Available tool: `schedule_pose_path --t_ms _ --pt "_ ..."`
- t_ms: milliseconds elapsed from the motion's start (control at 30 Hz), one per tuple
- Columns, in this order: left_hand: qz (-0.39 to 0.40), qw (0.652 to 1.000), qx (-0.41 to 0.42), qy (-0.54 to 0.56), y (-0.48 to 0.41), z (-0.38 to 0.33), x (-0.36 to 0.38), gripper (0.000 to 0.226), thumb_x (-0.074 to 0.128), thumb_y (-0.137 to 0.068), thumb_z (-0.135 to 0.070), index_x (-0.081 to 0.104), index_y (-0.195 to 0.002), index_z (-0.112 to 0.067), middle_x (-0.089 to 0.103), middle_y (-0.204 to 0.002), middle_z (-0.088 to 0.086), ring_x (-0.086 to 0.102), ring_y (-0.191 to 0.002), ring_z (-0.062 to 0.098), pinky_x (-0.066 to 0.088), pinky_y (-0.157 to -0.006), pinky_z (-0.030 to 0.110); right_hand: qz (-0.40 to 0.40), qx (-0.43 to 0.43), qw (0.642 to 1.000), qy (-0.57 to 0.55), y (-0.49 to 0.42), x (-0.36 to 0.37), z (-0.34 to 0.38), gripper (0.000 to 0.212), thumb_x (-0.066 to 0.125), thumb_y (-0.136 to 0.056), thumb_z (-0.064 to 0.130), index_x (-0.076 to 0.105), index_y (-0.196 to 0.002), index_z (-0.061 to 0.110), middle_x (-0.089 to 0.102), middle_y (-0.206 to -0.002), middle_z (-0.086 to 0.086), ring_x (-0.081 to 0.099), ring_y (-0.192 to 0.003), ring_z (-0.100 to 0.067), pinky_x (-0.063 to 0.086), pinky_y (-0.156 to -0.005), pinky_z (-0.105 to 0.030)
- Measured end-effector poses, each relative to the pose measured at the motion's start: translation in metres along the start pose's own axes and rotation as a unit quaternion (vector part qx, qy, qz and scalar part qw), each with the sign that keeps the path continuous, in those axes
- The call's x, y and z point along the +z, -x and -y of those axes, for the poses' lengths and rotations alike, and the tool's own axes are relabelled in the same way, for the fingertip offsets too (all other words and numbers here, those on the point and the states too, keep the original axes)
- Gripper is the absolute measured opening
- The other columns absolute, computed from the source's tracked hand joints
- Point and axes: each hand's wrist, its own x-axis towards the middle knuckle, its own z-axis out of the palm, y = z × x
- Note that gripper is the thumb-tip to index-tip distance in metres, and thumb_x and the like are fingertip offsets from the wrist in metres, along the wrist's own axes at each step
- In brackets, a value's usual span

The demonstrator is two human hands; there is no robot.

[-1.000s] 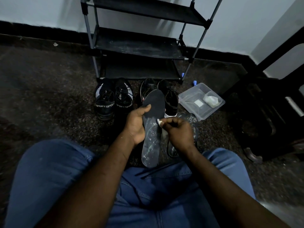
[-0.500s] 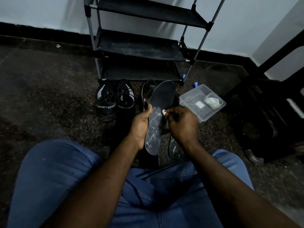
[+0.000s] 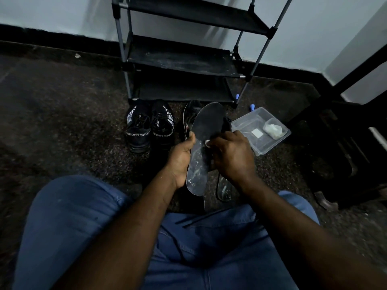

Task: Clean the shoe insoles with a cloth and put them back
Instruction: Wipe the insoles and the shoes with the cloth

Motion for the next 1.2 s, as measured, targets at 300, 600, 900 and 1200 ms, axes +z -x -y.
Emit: schedule_pose_path --t_ms 300,600,900,1200 --pt "-0.005 1.0 -0.018 -0.022 -0.002 0.009 0.006 0.051 0.037 -0.108 -0.044 0.062 -0.13 -0.005 0.072 -0.101 0.014 0.072 -0.087 0.024 0.061 -0.074 0.03 -0.02 0.041 0.996 -0.078 0.006 0.004 0.008 0.02 0.064 -0.084 0.019 0.08 -0.097 0.017 0.07 -0.091 -0.006 0.063 -0.082 -0.029 0.053 -0.07 -0.034" --pt "-0.035 0.999 -0.011 -0.028 0.0 0.005 0.001 0.053 0.037 -0.108 -0.047 0.063 -0.13 -0.006 0.073 -0.106 0.013 0.072 -0.089 0.024 0.06 -0.074 0.032 -0.028 0.051 0.998 -0.038 -0.002 0.001 0.004 0.02 0.066 -0.086 0.022 0.08 -0.099 0.019 0.069 -0.091 -0.005 0.06 -0.082 -0.028 0.05 -0.068 -0.035" --pt "-0.012 0.999 -0.024 -0.041 -0.004 0.011 0.006 0.05 0.035 -0.108 -0.048 0.069 -0.113 -0.011 0.075 -0.093 0.009 0.073 -0.08 0.02 0.059 -0.074 0.029 -0.071 0.138 0.979 -0.129 0.003 0.0 0.007 0.016 0.071 -0.087 0.015 0.08 -0.101 0.02 0.072 -0.097 -0.003 0.068 -0.08 -0.023 0.057 -0.074 -0.036" --pt "-0.022 0.999 -0.008 -0.029 -0.002 0.009 0.005 0.046 0.036 -0.109 -0.044 0.067 -0.116 -0.011 0.076 -0.095 0.01 0.073 -0.083 0.022 0.06 -0.074 0.031 -0.09 0.161 0.974 -0.134 -0.004 0.002 0.01 0.012 0.072 -0.088 0.015 0.079 -0.097 0.019 0.07 -0.092 -0.003 0.066 -0.076 -0.023 0.054 -0.07 -0.031"
